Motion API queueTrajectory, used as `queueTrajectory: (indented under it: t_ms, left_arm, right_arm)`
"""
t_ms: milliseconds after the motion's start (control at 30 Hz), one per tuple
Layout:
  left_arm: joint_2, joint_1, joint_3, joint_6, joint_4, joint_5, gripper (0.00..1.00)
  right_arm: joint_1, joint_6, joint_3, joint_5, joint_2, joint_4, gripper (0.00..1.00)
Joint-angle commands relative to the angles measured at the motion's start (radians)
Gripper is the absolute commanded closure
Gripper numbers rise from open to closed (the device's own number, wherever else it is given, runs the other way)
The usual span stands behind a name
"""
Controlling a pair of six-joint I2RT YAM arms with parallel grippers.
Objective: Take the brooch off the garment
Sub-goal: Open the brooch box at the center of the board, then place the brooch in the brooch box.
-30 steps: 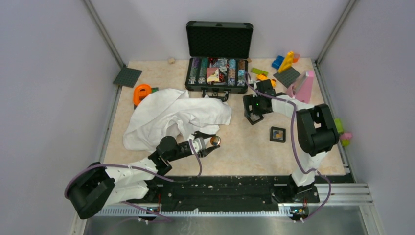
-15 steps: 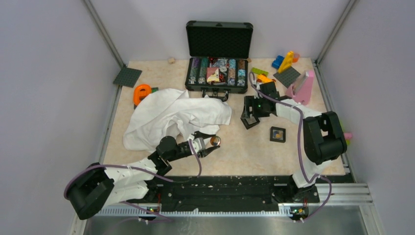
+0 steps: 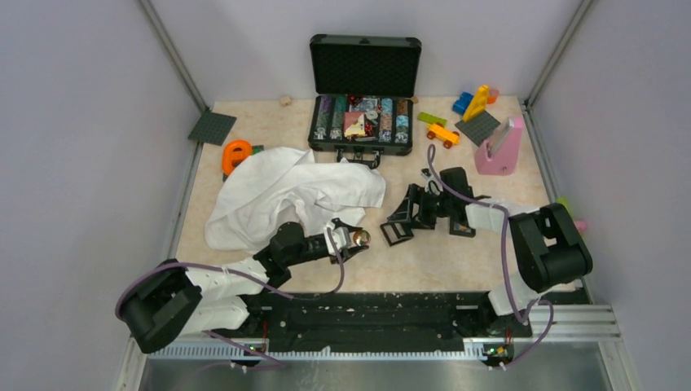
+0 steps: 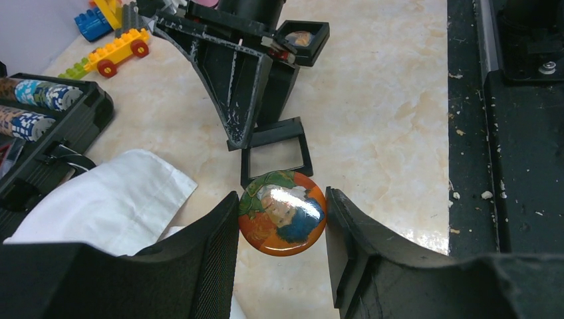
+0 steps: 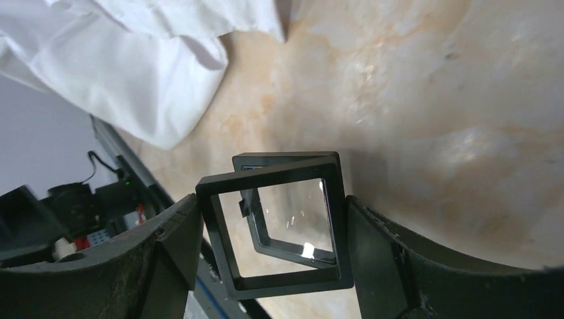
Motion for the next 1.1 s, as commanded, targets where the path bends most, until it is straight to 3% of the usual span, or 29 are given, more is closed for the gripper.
queueTrajectory:
  t_ms: [0, 233, 600, 800, 933, 1067]
  left_arm:
    - [0.052, -0.013, 0.06, 0.025, -0.019, -0.007, 0.6]
    - [0.136, -0.024, 0.102, 0.035, -0.044, -0.02, 0.61]
    - [0.171, -0.029, 0.12, 0.037, -0.036, -0.037, 0.61]
    - [0.214, -0.034, 0.17, 0.055, -0.123, -0.048, 0.61]
    - [0.233, -0.034, 0.23, 0.06, -0.294, -0.102, 0.61]
    - [0.241, -0.034, 0.238, 0.06, -0.327, -0.141, 0.61]
  right_arm:
    - [0.03, 0.111, -0.049, -0.1, -0.1, 0.163, 0.52]
    - [0.045, 0.206, -0.157, -0.138, -0.176, 0.274, 0.52]
    - [0.107, 0.196, -0.167, -0.08, -0.226, 0.24, 0.53]
    - [0.12, 0.208, -0.166, -0.089, -0.263, 0.231, 0.53]
    - [0.12, 0.197, -0.152, -0.081, -0.291, 0.197, 0.53]
    - [0.12, 0.212, -0.145, -0.089, -0.293, 0.207, 0.53]
